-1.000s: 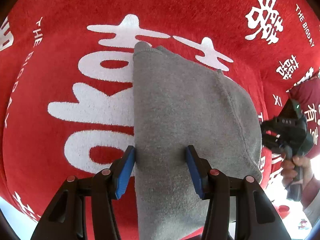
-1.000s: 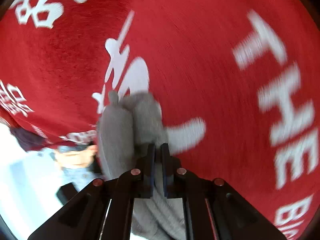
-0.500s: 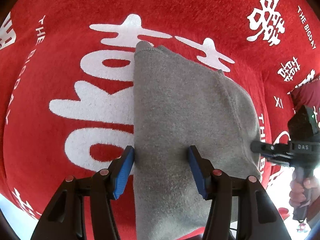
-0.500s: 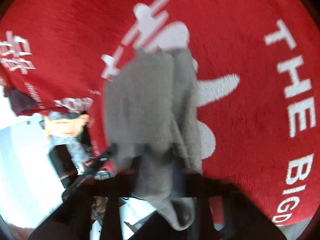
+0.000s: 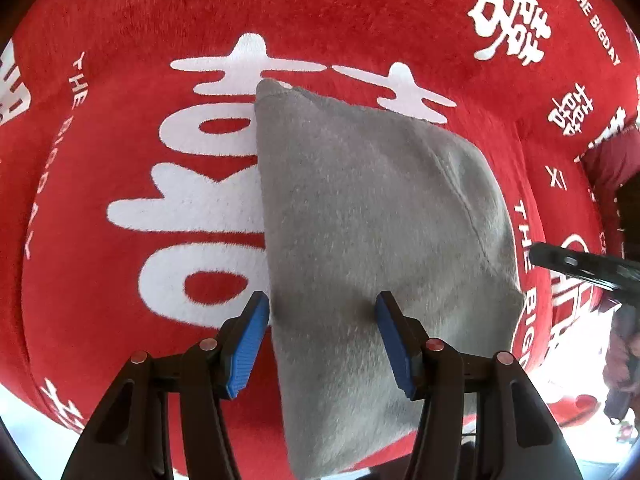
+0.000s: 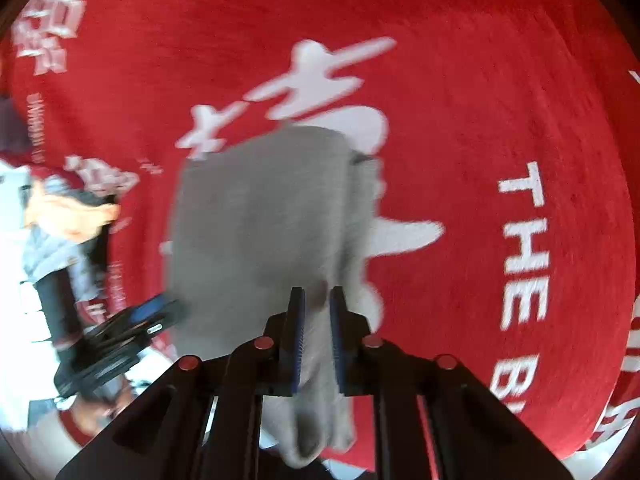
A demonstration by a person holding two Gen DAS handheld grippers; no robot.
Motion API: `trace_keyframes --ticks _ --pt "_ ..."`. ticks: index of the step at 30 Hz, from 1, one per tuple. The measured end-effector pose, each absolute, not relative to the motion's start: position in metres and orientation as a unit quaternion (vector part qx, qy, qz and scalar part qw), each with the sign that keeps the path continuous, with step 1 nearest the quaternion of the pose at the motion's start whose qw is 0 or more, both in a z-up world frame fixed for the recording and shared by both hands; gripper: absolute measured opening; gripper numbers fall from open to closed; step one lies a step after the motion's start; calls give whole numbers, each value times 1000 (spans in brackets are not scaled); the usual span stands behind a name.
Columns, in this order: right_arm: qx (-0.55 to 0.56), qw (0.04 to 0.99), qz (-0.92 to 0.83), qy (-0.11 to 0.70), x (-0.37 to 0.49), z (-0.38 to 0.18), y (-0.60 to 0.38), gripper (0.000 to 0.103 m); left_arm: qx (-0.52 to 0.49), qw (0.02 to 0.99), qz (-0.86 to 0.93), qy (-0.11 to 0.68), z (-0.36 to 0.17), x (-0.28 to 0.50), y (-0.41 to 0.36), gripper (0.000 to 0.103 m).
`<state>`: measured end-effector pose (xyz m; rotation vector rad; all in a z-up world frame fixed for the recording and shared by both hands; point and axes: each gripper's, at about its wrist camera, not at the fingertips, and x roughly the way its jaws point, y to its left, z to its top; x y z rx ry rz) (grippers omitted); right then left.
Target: Fold small clothes
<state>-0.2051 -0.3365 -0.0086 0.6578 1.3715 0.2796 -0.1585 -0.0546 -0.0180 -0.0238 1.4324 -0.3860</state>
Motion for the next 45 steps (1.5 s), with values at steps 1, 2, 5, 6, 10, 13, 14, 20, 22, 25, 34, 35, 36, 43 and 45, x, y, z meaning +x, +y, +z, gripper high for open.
trace_keyframes --ticks 1,2,5,6,10,13,14,20,22,25,34,35,36,43,45 --pt "295 715 144 617 -211 -2 -330 16 -7 737 -176 652 -16 -160 -54 57" --pt "290 712 160 620 -217 2 -320 16 -4 737 -177 652 -15 -162 -53 57" --pt "263 686 178 655 -231 -14 -287 16 4 731 -174 659 -14 -168 -53 57" --pt "237 676 163 678 -235 -29 -275 16 7 729 -172 662 -14 -169 -53 57" --pt "233 663 122 701 -258 -62 -281 5 14 725 -167 668 -8 -176 -51 57" --pt "255 665 107 694 -271 -56 -289 5 19 723 -167 670 -2 -180 -48 57" --pt "247 666 98 697 -275 -50 -291 8 20 721 -167 672 0 -181 -48 57" --pt "235 671 92 697 -279 -22 -292 29 24 723 -172 669 18 -182 -44 75" --pt "233 675 89 694 -279 -11 -288 38 22 730 -171 661 28 -183 -42 85" --pt "239 677 82 691 -275 1 -279 39 24 730 -177 660 40 -186 -42 85" --pt "207 703 38 679 -257 44 -261 82 71 730 -151 663 58 -198 -42 85" --pt "203 707 34 677 -255 49 -260 82 74 731 -148 662 61 -199 -42 85" --pt "197 711 29 675 -254 55 -259 85 78 734 -144 659 64 -199 -42 85" --pt "147 736 1 661 -248 85 -254 85 74 740 -117 659 81 -197 -38 85" --pt "138 743 -8 655 -248 93 -253 85 71 742 -115 657 85 -197 -38 85"
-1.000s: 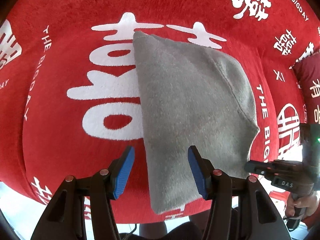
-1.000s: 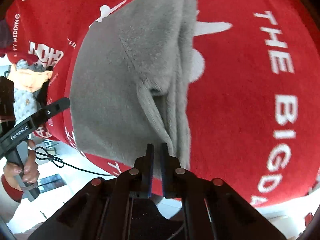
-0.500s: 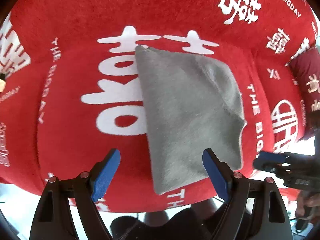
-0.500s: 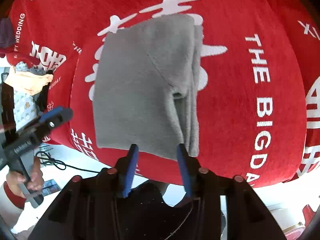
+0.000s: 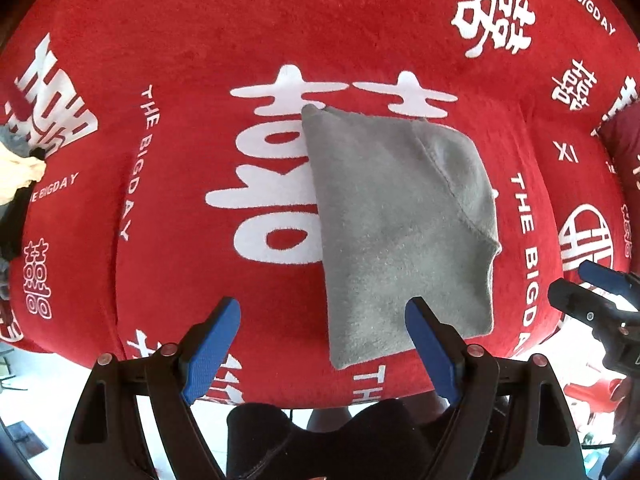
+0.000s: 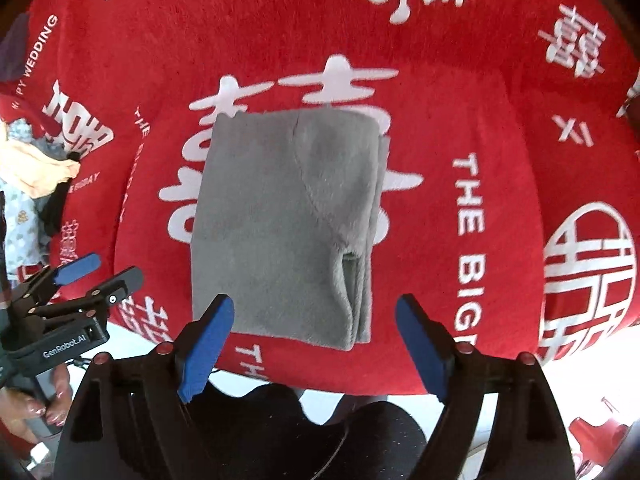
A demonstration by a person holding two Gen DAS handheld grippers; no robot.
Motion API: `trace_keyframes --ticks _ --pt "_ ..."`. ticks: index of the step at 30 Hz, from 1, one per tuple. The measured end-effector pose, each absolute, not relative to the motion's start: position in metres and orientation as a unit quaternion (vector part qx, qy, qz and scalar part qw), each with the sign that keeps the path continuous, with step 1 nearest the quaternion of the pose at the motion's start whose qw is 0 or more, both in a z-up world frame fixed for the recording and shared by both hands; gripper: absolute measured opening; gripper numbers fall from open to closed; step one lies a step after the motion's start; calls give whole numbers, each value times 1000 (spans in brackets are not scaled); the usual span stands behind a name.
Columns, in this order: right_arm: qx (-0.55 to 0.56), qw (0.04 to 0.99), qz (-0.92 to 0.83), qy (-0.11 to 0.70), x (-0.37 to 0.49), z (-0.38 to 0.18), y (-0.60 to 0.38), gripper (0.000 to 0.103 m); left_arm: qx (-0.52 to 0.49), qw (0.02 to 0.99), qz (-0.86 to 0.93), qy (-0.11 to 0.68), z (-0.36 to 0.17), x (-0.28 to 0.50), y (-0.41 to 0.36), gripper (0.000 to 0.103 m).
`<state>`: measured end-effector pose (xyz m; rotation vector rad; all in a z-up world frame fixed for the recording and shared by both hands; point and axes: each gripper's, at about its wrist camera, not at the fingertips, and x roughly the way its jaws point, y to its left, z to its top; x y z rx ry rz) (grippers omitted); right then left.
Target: Fold small clothes
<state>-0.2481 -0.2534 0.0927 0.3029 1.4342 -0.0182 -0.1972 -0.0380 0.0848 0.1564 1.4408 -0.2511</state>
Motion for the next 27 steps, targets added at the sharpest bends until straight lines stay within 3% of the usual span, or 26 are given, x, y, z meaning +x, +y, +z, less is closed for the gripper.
trace_keyframes --ticks 27 --pt "134 745 -44 652 -245 123 -247 86 68 745 -91 657 121 -200 -31 85"
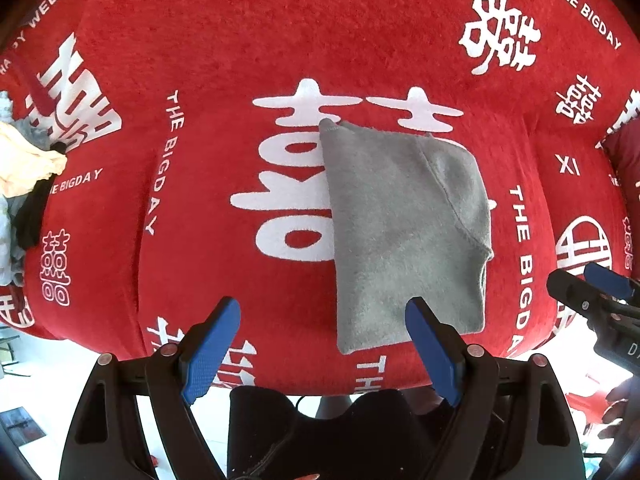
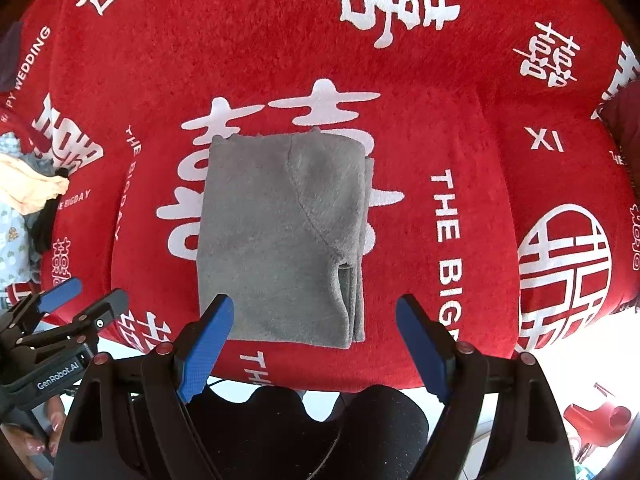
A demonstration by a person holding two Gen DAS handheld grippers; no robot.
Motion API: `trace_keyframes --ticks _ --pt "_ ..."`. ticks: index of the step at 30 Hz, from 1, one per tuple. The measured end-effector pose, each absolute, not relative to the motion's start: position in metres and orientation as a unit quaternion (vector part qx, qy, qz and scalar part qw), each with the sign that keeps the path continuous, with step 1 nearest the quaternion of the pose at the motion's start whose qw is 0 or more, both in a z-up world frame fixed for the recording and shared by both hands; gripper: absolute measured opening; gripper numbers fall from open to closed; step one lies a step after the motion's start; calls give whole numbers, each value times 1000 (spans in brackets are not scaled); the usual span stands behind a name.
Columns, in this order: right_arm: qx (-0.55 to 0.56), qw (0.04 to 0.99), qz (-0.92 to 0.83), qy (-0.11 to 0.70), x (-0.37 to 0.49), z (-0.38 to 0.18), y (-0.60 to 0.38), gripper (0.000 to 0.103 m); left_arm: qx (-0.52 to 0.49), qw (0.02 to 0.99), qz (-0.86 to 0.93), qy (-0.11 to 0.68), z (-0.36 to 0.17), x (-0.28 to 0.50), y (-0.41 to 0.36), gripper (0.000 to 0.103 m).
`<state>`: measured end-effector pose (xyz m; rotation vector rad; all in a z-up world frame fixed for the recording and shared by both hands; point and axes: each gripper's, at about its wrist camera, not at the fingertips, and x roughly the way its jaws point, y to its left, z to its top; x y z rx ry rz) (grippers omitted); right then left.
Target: Fold small clothes
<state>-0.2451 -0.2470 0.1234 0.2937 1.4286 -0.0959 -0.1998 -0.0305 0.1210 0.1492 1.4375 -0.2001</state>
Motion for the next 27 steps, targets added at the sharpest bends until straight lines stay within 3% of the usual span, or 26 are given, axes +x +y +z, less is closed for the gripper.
trace_keyframes --ticks 27 --pt "113 739 -52 663 -242 127 -242 86 86 743 -71 660 128 -203 -28 85"
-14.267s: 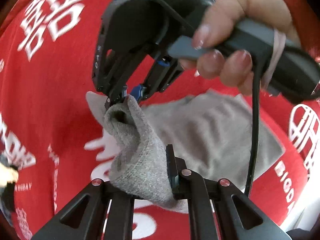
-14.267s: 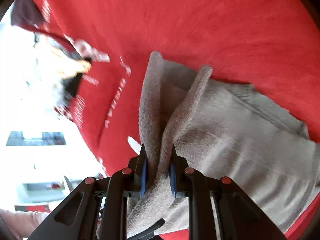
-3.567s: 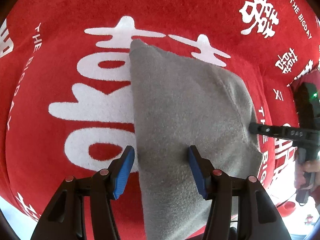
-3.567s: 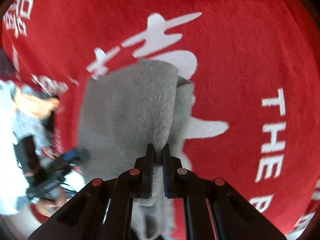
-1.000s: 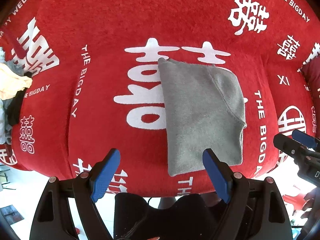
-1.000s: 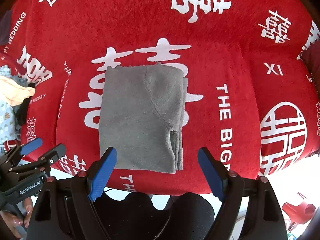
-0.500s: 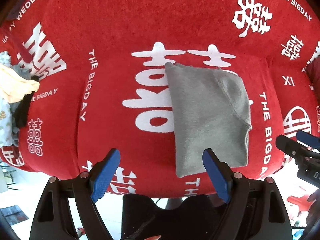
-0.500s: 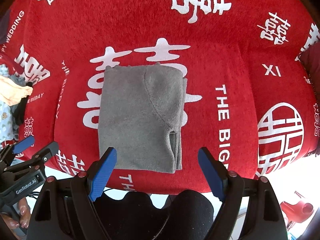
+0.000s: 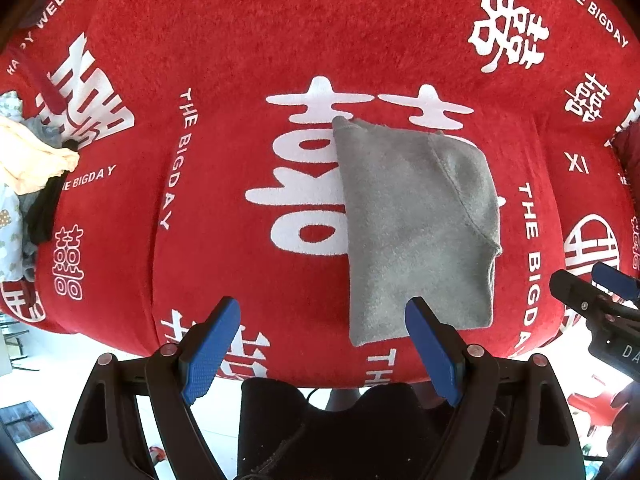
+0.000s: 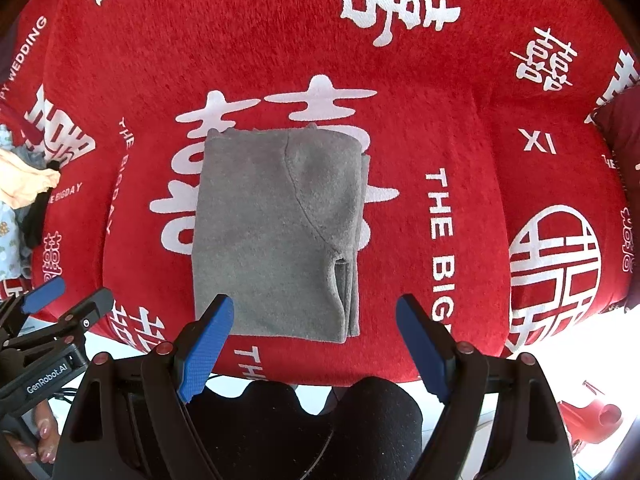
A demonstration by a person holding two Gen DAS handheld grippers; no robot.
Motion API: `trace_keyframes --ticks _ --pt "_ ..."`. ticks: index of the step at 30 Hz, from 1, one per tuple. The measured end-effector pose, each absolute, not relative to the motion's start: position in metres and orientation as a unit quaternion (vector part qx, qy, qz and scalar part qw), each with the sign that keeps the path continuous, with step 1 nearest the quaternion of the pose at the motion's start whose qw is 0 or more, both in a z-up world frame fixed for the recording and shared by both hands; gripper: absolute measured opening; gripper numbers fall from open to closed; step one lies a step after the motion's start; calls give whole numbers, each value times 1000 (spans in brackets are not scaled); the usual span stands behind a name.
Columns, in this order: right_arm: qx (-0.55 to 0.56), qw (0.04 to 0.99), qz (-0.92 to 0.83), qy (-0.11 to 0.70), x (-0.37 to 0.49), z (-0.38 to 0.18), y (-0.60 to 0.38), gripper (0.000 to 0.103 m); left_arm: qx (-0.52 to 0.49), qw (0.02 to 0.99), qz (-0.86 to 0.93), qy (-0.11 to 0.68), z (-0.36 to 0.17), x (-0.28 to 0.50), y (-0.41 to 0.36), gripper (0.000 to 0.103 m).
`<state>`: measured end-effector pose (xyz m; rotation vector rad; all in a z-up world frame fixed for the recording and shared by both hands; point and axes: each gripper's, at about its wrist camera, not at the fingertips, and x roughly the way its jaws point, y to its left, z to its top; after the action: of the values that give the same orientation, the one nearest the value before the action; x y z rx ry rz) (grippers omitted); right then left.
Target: Fold small clothes
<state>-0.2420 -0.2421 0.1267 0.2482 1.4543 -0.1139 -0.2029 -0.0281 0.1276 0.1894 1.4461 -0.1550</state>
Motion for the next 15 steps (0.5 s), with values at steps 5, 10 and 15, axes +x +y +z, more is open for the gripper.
trace_keyframes --ticks 5,10,15 --pt "110 739 -53 663 -243 127 -241 86 85 742 -75 661 128 -205 -30 85" --pt "106 739 -51 664 -244 129 -240 86 84 743 -74 660 129 -207 -29 85" --pt "102 737 -49 666 -242 129 -239 86 84 743 -73 660 129 -208 -27 85"
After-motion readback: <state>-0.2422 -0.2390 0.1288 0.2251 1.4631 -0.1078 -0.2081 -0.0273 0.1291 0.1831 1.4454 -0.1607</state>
